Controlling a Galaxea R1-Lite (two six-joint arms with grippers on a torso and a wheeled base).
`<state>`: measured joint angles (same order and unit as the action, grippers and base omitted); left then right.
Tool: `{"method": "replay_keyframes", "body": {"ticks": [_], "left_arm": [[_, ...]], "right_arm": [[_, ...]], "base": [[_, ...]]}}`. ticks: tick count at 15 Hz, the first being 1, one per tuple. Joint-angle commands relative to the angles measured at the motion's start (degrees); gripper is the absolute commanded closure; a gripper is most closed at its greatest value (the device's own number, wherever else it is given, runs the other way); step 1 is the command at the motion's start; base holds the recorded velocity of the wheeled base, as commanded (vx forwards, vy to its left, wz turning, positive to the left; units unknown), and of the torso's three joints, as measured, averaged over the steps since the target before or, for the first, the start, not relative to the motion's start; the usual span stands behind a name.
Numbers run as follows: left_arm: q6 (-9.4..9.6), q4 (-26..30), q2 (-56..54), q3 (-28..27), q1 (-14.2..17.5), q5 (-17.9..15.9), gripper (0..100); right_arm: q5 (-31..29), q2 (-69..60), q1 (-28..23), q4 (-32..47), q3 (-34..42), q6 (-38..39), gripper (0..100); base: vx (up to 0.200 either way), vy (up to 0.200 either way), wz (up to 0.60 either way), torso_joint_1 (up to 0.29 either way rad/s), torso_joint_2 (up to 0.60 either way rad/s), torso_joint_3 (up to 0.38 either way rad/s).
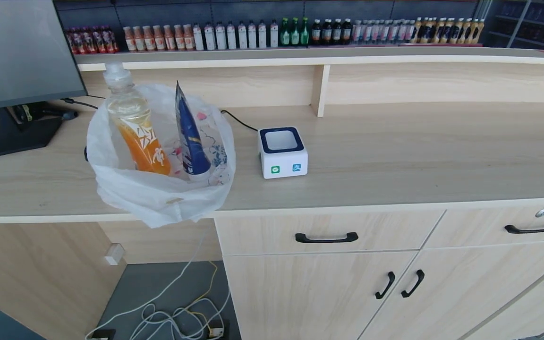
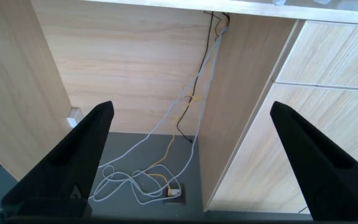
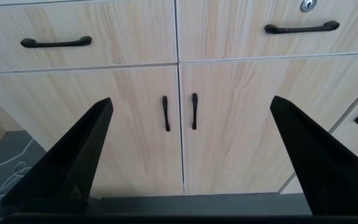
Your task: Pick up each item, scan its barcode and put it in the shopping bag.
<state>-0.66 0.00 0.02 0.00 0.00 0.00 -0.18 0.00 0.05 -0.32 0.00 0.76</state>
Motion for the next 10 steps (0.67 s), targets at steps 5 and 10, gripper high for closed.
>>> {"method": "replay_keyframes", "body": {"ticks": [5, 10], "left_arm": [[-0.04, 0.0, 0.0, 0.0, 0.0, 0.0, 0], [-0.04, 0.0, 0.0, 0.0, 0.0, 0.0, 0]], "right_arm": [[0.0, 0.0, 0.0, 0.0, 0.0, 0.3, 0], [0.0, 0.0, 0.0, 0.0, 0.0, 0.0, 0]], "base": [[0.0, 0.0, 0.0, 0.0, 0.0, 0.0], [0.0, 0.0, 0.0, 0.0, 0.0, 0.0]]}}
